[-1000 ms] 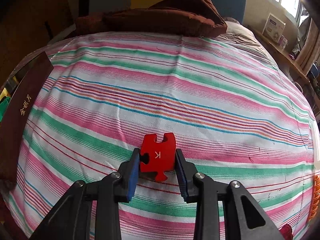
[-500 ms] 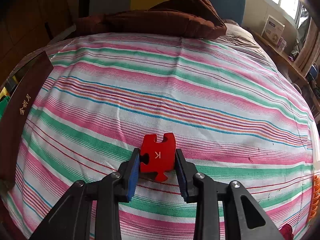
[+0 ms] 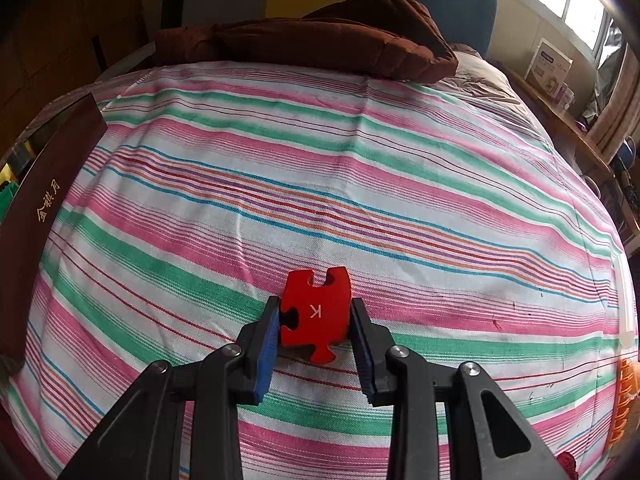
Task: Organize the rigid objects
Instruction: 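Carry the yellow piece into the gold tray and open the left gripper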
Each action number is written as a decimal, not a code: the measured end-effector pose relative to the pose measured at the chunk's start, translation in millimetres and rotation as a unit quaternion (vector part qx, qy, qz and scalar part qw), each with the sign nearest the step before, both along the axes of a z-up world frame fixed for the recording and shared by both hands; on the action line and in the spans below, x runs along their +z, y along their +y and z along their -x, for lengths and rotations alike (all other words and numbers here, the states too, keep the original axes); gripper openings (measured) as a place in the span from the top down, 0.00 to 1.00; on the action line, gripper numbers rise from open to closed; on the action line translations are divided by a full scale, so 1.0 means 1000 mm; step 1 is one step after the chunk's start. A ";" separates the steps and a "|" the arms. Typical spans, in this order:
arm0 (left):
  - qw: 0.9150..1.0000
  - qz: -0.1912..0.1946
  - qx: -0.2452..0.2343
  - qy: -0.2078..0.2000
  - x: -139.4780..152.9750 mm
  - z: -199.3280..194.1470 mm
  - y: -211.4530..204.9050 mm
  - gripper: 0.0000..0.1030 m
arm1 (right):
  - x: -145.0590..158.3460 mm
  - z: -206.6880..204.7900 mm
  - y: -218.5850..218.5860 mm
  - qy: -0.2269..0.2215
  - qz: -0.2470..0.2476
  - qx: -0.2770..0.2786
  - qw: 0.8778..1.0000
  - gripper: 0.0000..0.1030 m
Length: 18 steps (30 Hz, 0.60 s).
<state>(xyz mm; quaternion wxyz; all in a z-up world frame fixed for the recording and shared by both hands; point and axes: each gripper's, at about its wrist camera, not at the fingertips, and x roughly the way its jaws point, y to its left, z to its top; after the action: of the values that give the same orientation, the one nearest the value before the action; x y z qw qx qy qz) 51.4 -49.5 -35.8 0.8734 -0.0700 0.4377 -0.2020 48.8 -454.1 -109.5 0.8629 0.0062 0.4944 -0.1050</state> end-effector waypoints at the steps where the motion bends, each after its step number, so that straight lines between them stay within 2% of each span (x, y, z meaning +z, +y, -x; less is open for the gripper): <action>1: 1.000 0.001 -0.005 0.004 -0.002 -0.002 -0.005 0.71 | 0.000 0.000 0.000 0.000 0.001 0.000 1.000 0.68; 8: 0.999 -0.030 -0.016 0.012 -0.016 -0.023 -0.039 0.72 | 0.001 0.000 0.001 0.002 0.006 0.002 1.000 0.69; 13: 0.999 -0.035 -0.012 0.004 -0.017 -0.041 -0.046 0.73 | 0.000 -0.001 0.001 0.003 0.008 0.004 1.000 0.69; 18: 0.999 -0.051 0.002 0.018 -0.030 -0.054 -0.048 0.72 | 0.000 -0.001 0.002 0.004 0.009 0.004 1.000 0.69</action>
<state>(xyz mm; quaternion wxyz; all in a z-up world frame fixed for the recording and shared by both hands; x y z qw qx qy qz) 105.6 -97.1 -65.5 0.8680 -0.0298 0.4633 -0.1758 49.9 -452.2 -109.3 0.8613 -0.0041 0.4967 -0.1067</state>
